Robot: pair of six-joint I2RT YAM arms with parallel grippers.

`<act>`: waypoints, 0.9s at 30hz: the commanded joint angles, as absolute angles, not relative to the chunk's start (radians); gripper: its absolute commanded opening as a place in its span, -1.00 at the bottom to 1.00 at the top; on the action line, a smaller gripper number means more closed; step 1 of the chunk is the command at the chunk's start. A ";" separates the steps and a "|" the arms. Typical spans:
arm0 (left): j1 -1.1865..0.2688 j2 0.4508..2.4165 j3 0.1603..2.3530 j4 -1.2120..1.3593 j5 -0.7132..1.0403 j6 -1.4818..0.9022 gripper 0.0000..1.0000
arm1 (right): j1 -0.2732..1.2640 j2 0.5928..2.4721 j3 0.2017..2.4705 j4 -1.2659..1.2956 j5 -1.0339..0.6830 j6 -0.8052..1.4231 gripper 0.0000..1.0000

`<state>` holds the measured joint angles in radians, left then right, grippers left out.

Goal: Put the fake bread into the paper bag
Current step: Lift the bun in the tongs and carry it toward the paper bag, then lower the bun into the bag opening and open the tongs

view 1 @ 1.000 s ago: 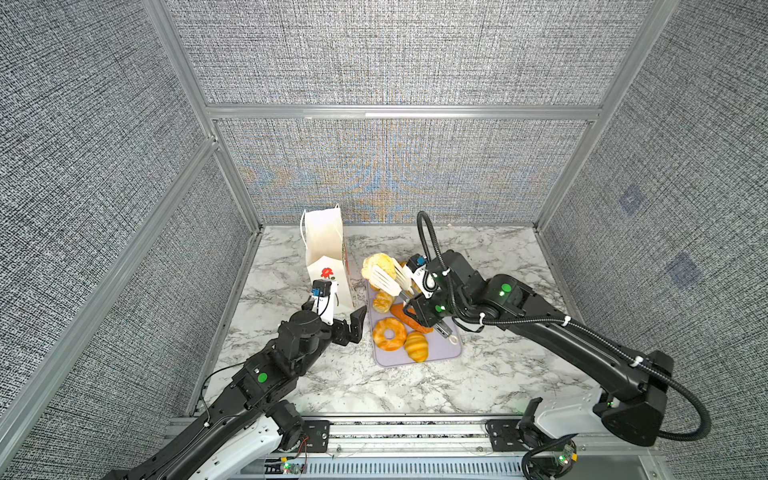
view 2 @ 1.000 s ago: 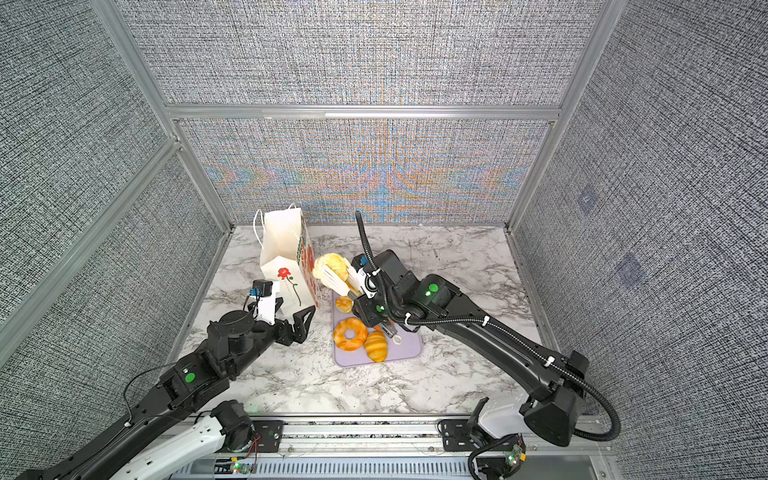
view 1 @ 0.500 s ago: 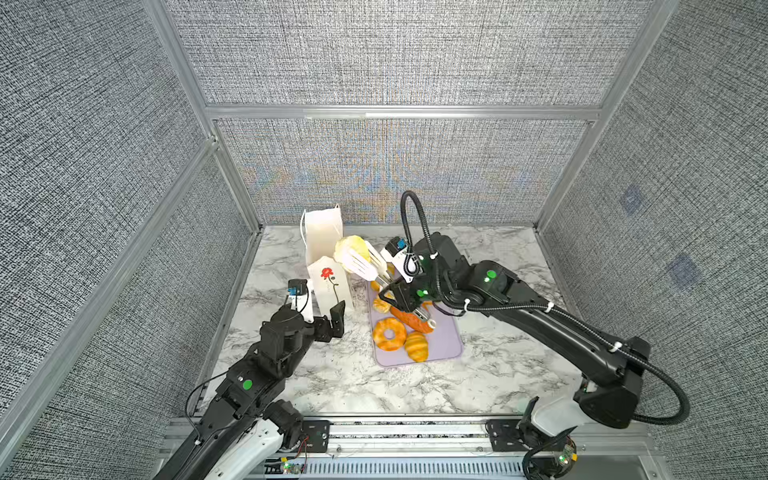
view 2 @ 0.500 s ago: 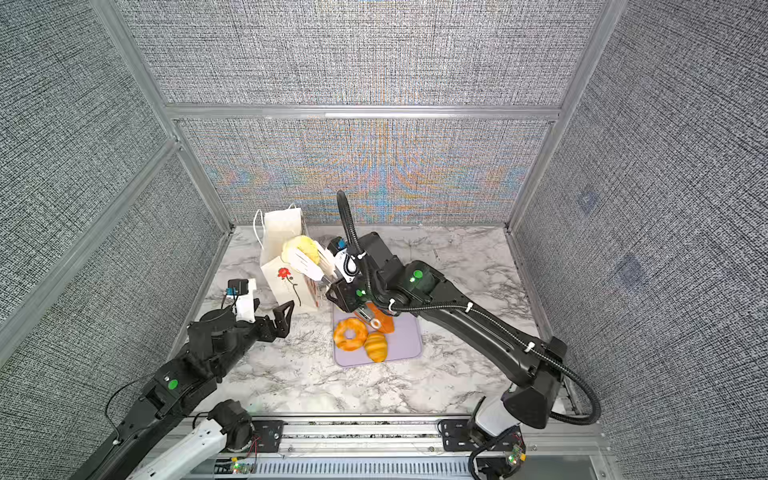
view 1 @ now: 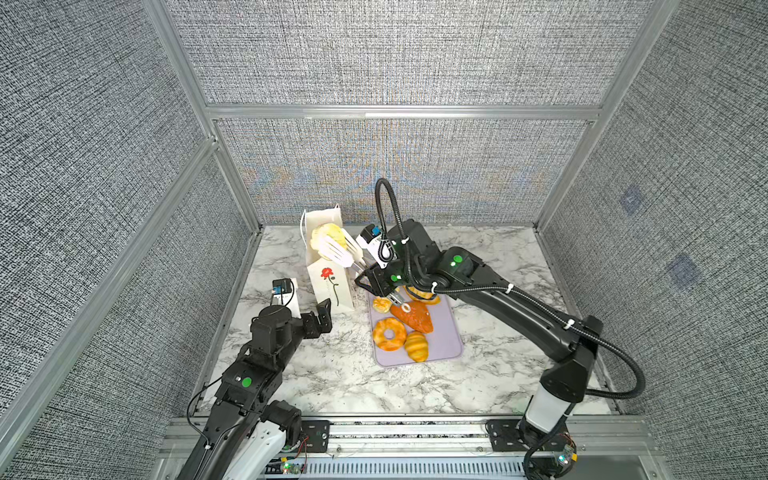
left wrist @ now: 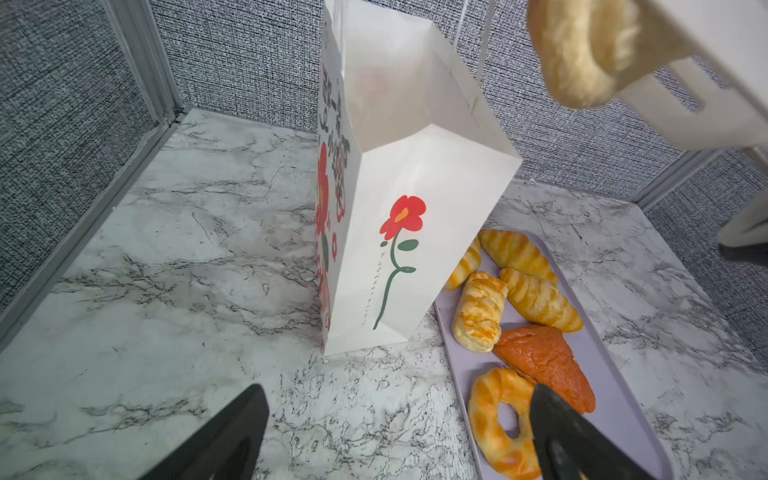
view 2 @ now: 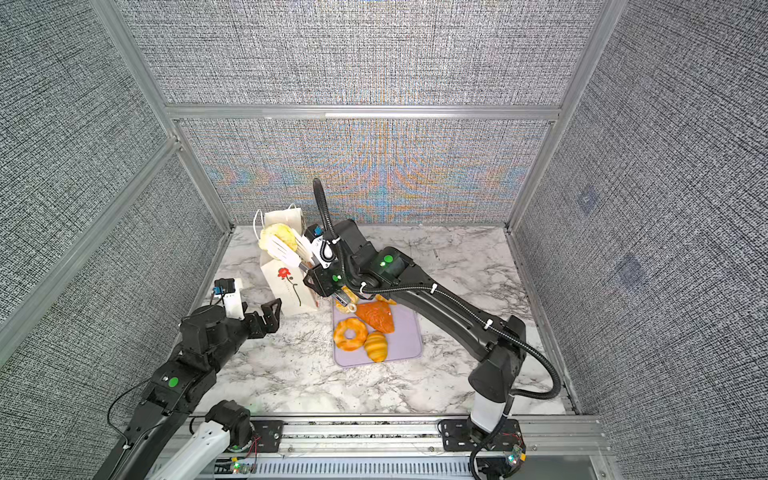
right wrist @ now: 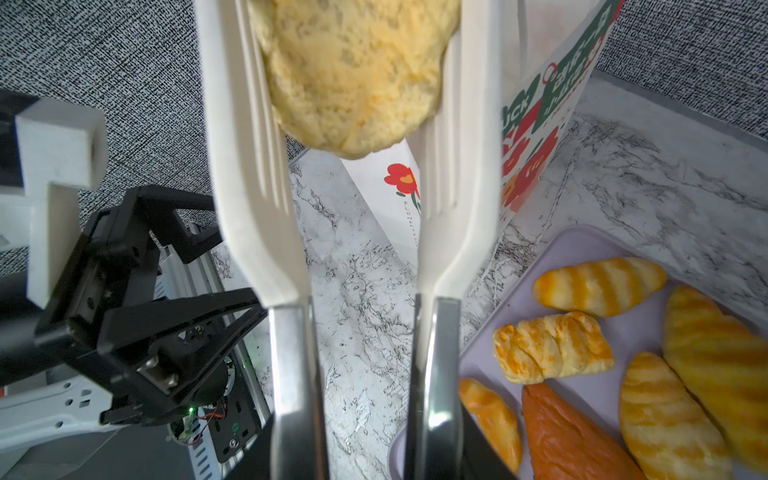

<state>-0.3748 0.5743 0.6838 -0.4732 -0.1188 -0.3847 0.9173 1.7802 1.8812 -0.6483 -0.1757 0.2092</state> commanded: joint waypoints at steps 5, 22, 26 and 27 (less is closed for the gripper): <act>-0.321 0.575 0.683 -0.454 -0.041 -0.361 0.99 | 0.916 1.865 1.974 -0.622 -0.114 0.200 -0.14; -0.305 0.586 0.683 -0.468 -0.036 -0.339 0.99 | 0.923 1.998 2.126 -0.735 -0.005 0.171 -0.06; -0.305 0.589 0.675 -0.465 -0.023 -0.347 0.99 | 0.925 2.003 2.134 -0.744 0.006 0.169 0.02; -0.305 0.589 0.675 -0.464 -0.022 -0.349 0.99 | 0.925 2.004 2.134 -0.745 0.009 0.168 0.07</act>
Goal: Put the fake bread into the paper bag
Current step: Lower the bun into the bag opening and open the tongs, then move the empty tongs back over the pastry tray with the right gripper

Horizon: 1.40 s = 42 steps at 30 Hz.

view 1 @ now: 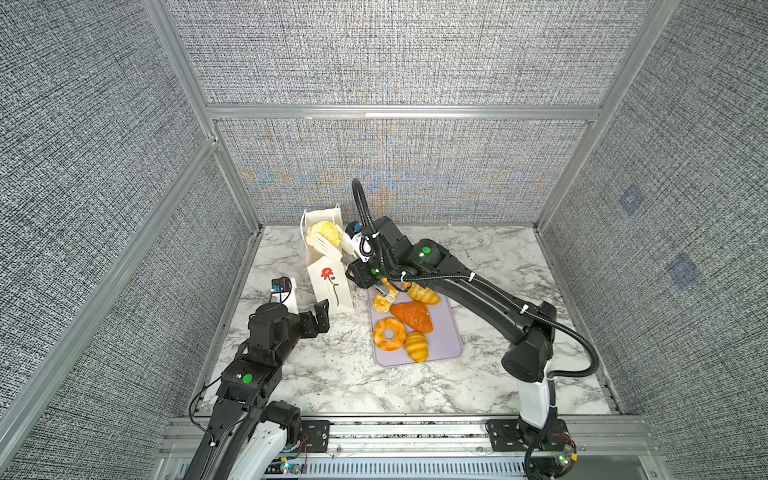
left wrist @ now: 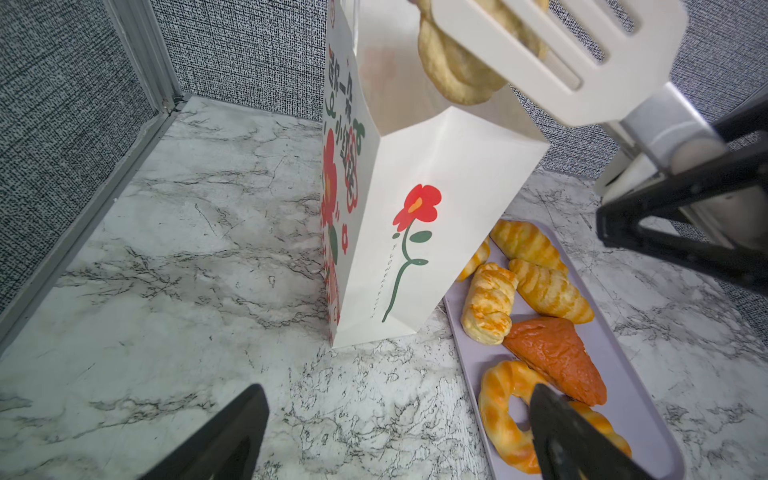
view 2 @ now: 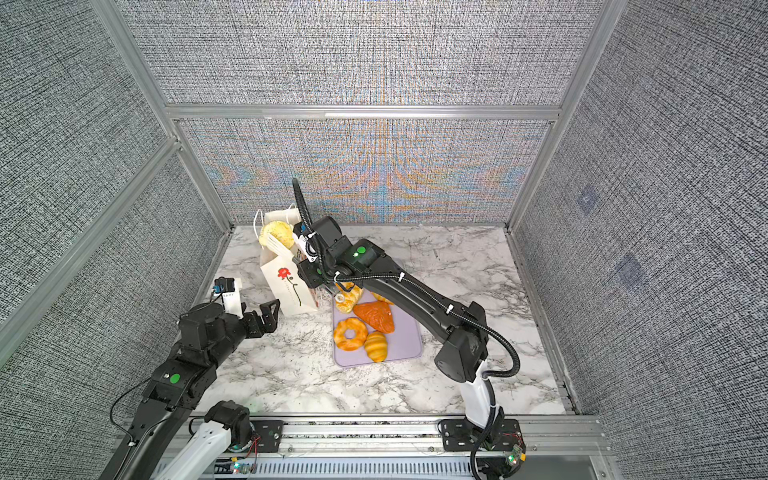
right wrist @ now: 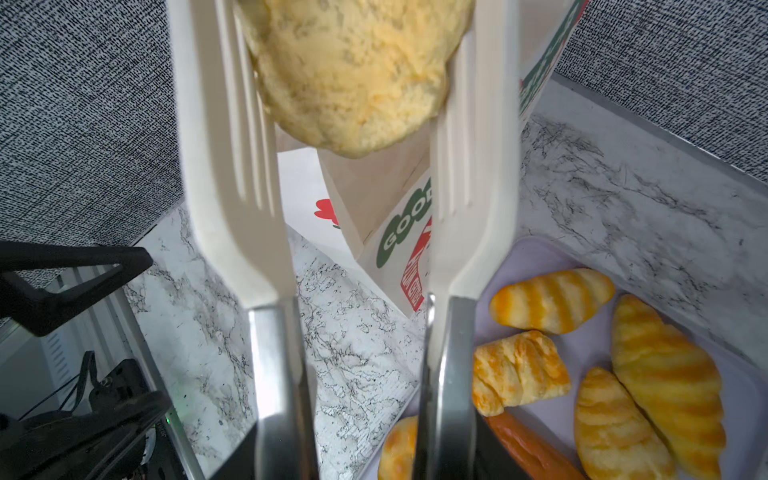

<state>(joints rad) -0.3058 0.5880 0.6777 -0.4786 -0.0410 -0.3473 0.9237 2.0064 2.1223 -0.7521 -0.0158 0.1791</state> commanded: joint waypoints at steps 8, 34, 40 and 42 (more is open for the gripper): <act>-0.305 0.582 0.676 -0.472 -0.020 -0.360 0.99 | 0.929 2.012 2.156 -0.770 0.035 0.158 0.25; -0.307 0.479 0.620 -0.464 0.139 -0.418 0.98 | 0.957 1.750 1.879 -0.736 0.108 0.128 0.28; -0.309 0.491 0.606 -0.436 0.176 -0.436 0.98 | 0.956 1.658 1.756 -0.726 0.140 0.149 0.28; -0.315 0.494 0.600 -0.426 0.188 -0.440 0.98 | 0.956 1.629 1.715 -0.721 0.149 0.159 0.27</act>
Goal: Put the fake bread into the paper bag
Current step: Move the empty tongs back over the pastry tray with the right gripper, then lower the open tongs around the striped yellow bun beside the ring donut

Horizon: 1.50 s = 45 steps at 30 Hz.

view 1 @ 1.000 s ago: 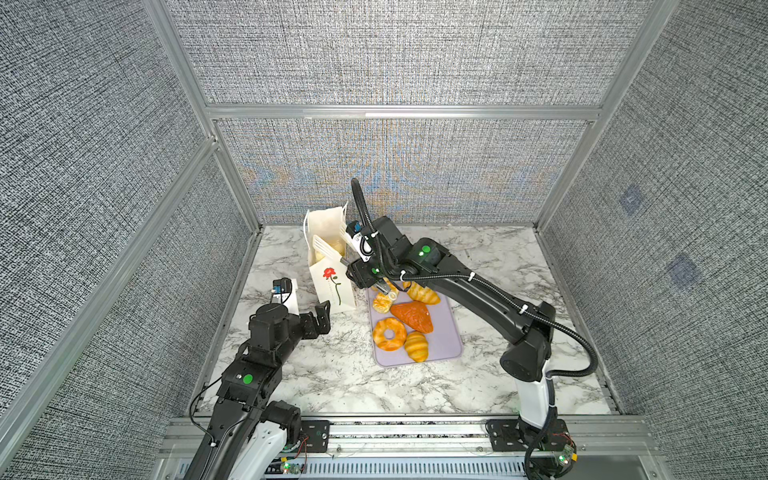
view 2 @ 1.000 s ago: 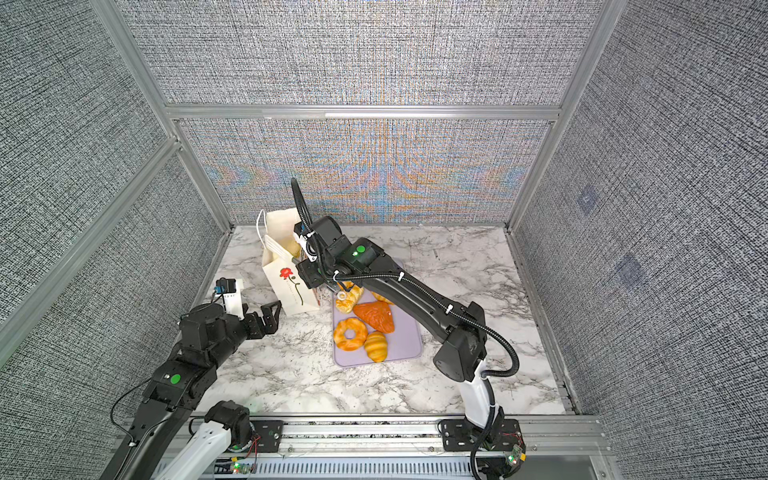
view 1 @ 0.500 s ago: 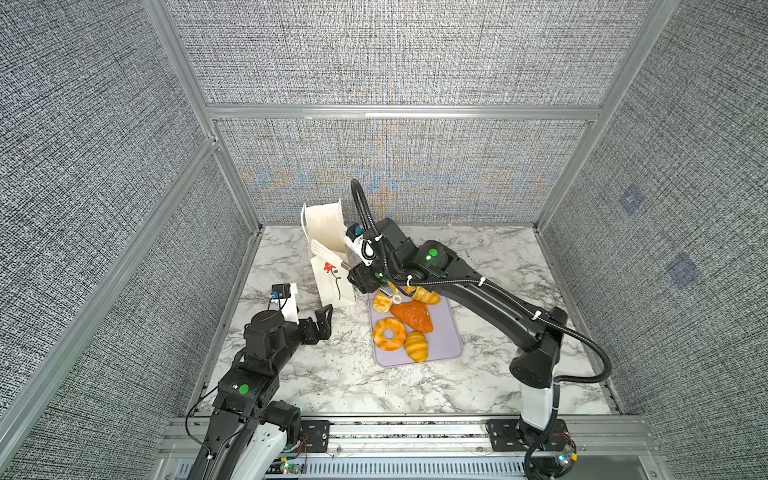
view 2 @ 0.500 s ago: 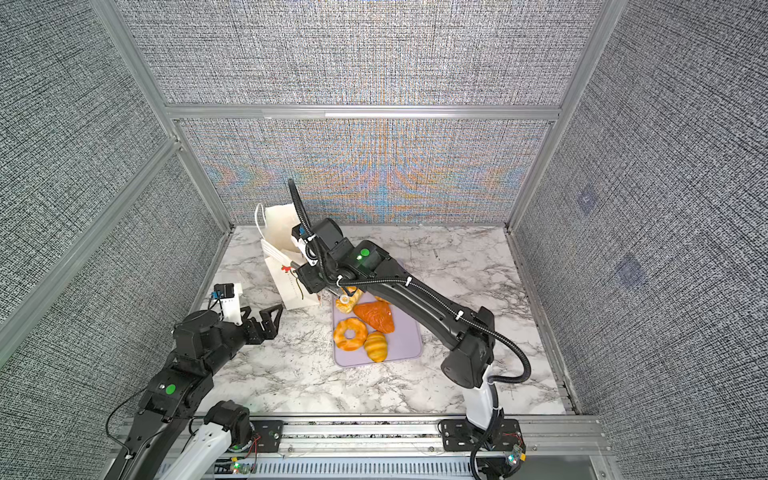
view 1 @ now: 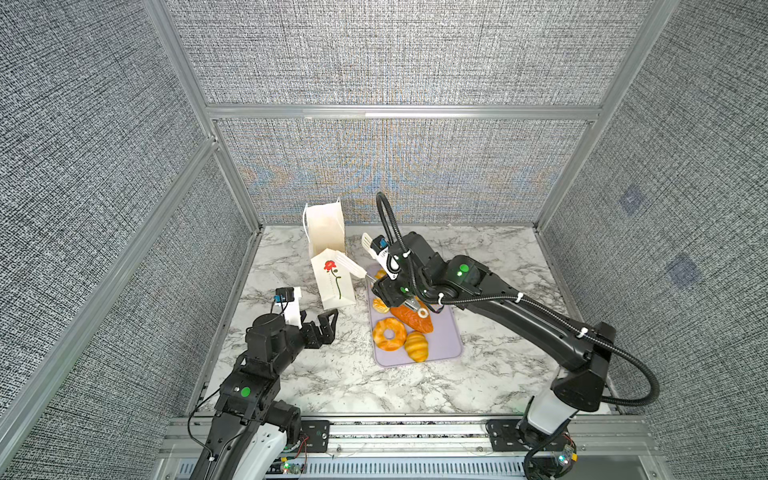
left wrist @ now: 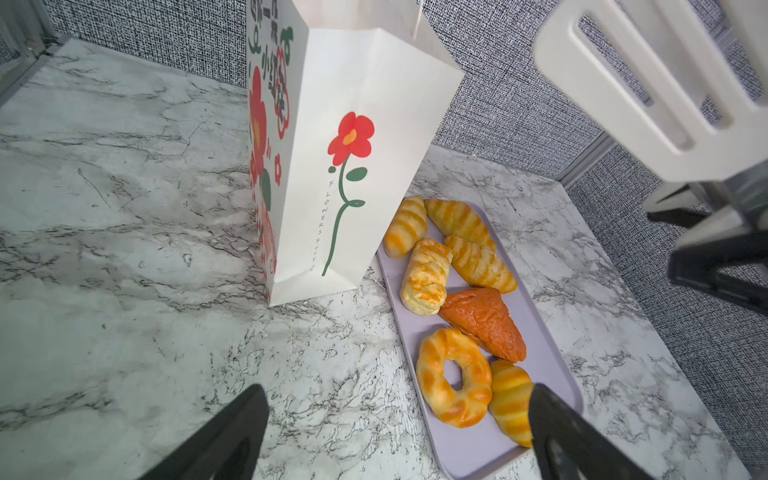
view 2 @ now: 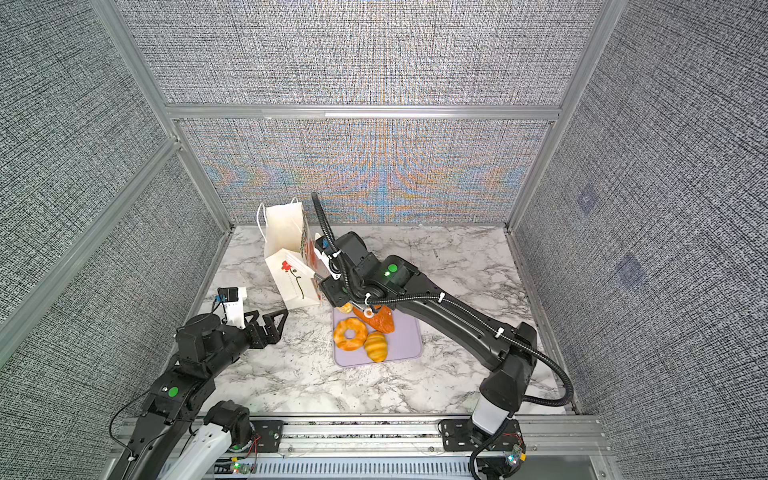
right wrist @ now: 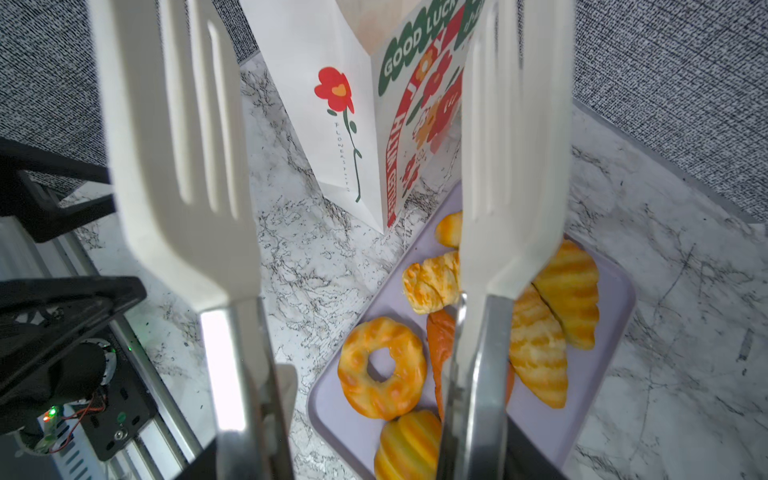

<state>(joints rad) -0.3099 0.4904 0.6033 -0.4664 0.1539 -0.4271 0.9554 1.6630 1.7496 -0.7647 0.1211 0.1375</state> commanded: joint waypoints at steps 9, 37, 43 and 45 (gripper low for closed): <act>-0.371 0.481 0.575 -0.380 0.171 -0.467 0.98 | 0.957 1.521 1.546 -0.703 0.184 0.215 0.27; -0.700 0.525 0.465 -0.257 -0.054 -0.592 0.98 | 0.994 1.262 1.068 -0.768 0.242 0.512 0.27; -0.746 0.526 0.443 -0.260 -0.096 -0.615 0.98 | 1.032 1.235 1.006 -0.788 0.247 0.576 0.28; -0.767 0.534 0.441 -0.262 -0.118 -0.619 0.98 | 1.046 1.225 0.987 -0.791 0.250 0.599 0.28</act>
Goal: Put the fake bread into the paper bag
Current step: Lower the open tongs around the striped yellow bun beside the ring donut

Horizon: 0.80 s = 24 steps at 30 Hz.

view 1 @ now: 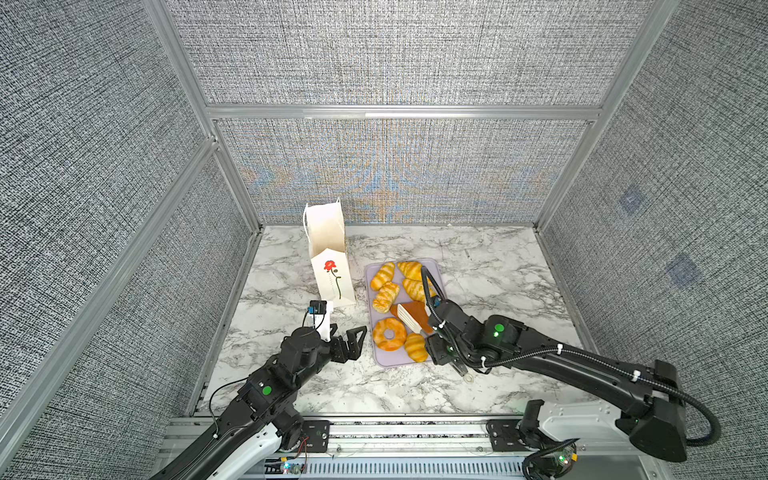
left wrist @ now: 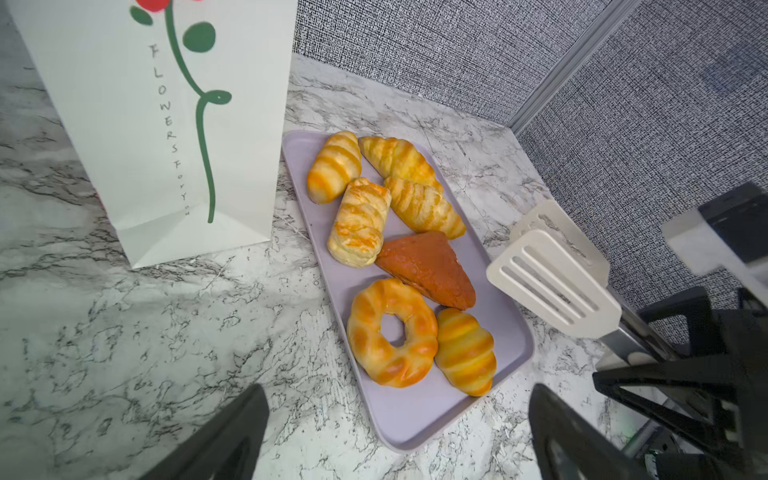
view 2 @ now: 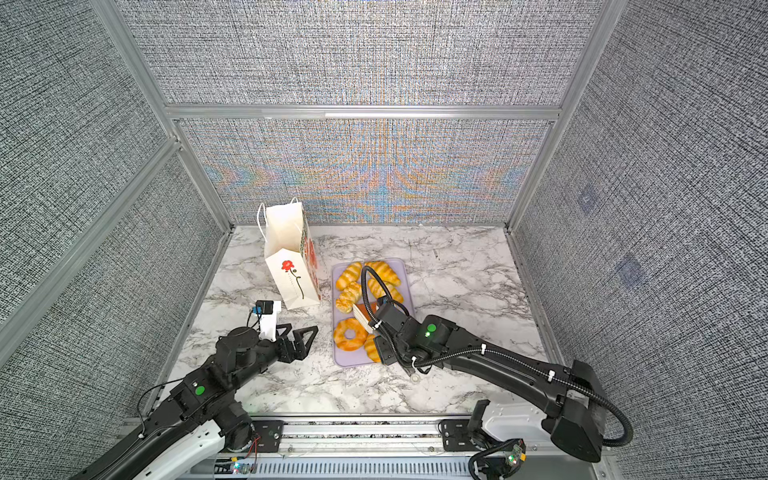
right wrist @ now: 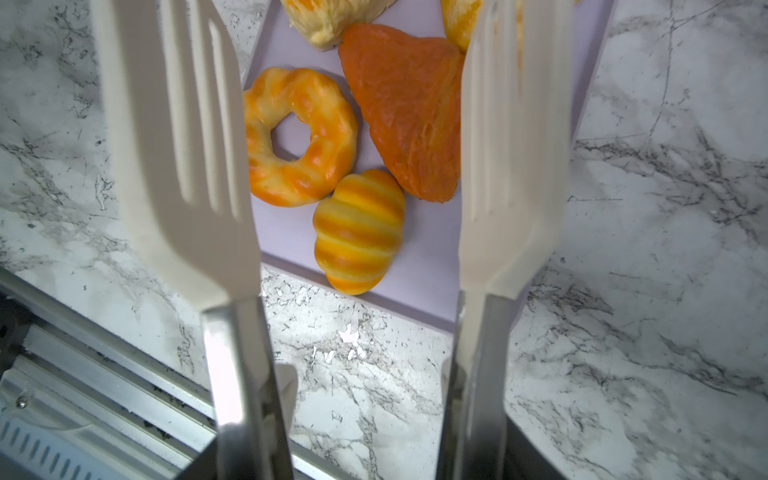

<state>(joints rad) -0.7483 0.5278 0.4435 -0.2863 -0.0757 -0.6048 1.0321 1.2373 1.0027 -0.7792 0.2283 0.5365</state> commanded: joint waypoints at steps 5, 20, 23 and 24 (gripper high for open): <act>-0.831 0.562 0.421 -0.229 -0.151 -0.643 0.98 | 1.088 1.217 0.945 -0.799 0.252 0.657 0.28; -1.031 0.624 0.367 -0.160 -0.285 -0.722 0.98 | 1.196 1.207 0.820 -0.816 0.242 0.806 0.28; -1.046 0.622 0.356 -0.160 -0.300 -0.734 0.98 | 1.206 1.220 0.820 -0.812 0.238 0.809 0.28; -1.050 0.620 0.355 -0.163 -0.304 -0.736 0.98 | 1.208 1.224 0.822 -0.810 0.233 0.806 0.28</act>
